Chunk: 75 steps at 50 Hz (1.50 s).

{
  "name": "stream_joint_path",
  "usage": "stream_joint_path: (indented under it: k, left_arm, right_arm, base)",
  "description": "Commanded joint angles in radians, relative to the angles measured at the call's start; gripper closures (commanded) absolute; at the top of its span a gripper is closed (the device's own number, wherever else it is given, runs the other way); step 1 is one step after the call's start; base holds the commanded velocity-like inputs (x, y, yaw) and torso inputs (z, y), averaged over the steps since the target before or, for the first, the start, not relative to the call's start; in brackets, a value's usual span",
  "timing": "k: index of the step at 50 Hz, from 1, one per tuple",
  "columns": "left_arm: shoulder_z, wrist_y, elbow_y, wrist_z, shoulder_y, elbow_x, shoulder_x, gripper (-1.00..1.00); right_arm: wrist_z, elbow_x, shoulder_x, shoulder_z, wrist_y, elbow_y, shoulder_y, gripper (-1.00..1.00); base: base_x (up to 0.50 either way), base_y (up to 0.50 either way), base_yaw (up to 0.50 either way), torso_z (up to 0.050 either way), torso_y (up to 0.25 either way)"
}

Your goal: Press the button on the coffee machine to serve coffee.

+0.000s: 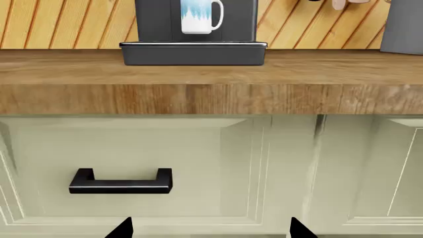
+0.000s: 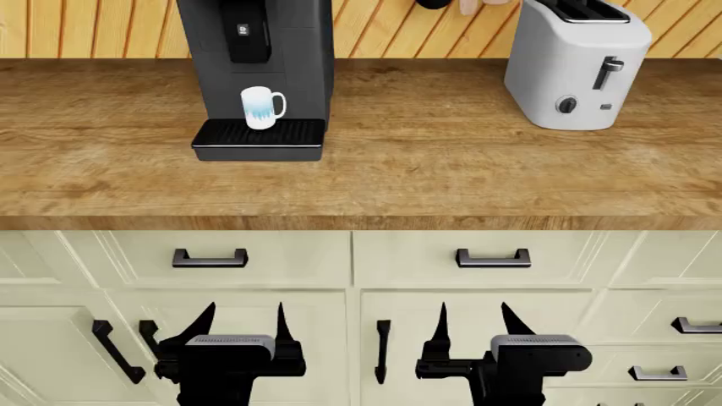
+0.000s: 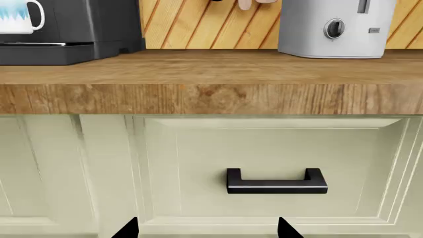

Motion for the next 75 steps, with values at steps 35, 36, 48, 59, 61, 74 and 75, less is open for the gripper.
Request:
stream_joint_path:
  k: [35, 36, 48, 59, 61, 74, 75]
  left_arm:
    - [0.089, -0.021, 0.006, -0.095, -0.003, -0.091, -0.077, -1.00]
    - [0.089, -0.023, 0.007, -0.094, -0.003, -0.096, -0.078, -1.00]
    - [0.110, -0.036, 0.012, -0.120, -0.005, -0.089, -0.095, -1.00]
    - [0.120, -0.018, 0.006, -0.134, -0.006, -0.105, -0.103, -1.00]
    - [0.124, -0.012, 0.005, -0.142, -0.006, -0.097, -0.106, -1.00]
    - [0.137, 0.007, -0.002, -0.152, -0.008, -0.113, -0.116, -1.00]
    - [0.137, 0.007, -0.002, -0.153, -0.008, -0.114, -0.117, -1.00]
  right_arm:
    - [0.104, 0.062, 0.081, -0.101, -0.002, -0.008, 0.001, -1.00]
    - [0.106, 0.062, 0.083, -0.102, 0.000, -0.008, 0.001, -1.00]
    - [0.129, 0.070, 0.094, -0.117, 0.011, -0.009, 0.005, -1.00]
    - [0.147, 0.090, 0.103, -0.123, 0.012, -0.010, 0.005, -1.00]
    - [0.149, 0.092, 0.105, -0.125, 0.013, -0.009, 0.006, -1.00]
    - [0.165, 0.103, 0.116, -0.138, 0.017, -0.006, 0.010, -1.00]
    - [0.167, 0.104, 0.117, -0.139, 0.018, -0.006, 0.011, -1.00]
  base:
    - [0.06, 0.19, 0.00, 0.000, 0.000]
    - [0.15, 0.50, 0.00, 0.000, 0.000]
    - [0.03, 0.27, 0.00, 0.000, 0.000]
    - [0.00, 0.00, 0.00, 0.000, 0.000]
    - [0.00, 0.00, 0.00, 0.000, 0.000]
    - [0.00, 0.00, 0.00, 0.049, 0.000]
    - [0.00, 0.00, 0.00, 0.050, 0.000]
